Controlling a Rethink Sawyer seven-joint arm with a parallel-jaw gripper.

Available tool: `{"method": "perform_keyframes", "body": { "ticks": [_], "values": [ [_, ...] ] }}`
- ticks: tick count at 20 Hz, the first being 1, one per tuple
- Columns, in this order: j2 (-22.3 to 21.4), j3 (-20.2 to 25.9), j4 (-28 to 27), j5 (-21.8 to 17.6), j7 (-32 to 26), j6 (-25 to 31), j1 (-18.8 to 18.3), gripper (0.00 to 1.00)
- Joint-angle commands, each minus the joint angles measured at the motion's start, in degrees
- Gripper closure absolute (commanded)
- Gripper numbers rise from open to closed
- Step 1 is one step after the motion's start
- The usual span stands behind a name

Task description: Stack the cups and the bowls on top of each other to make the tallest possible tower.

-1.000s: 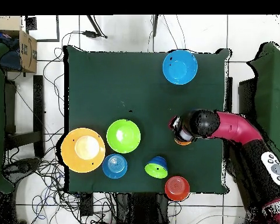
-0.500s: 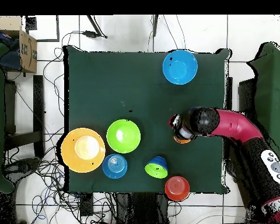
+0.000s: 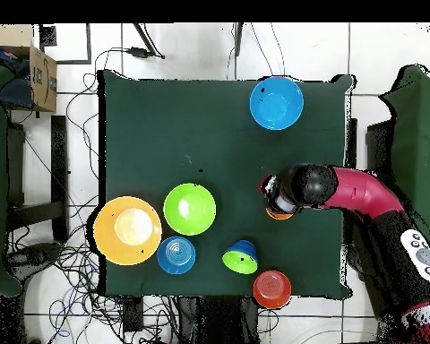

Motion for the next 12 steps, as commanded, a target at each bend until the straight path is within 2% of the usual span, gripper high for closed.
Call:
{"method": "perform_keyframes", "body": {
  "ticks": [1,12],
  "values": [
    [8.66,2.72,-1.19,-5.28,-17.04,1.98,1.6,1.0],
    [9.33,3.33,-4.05,-5.5,-18.48,4.03,1.78,1.0]
  ]
}}
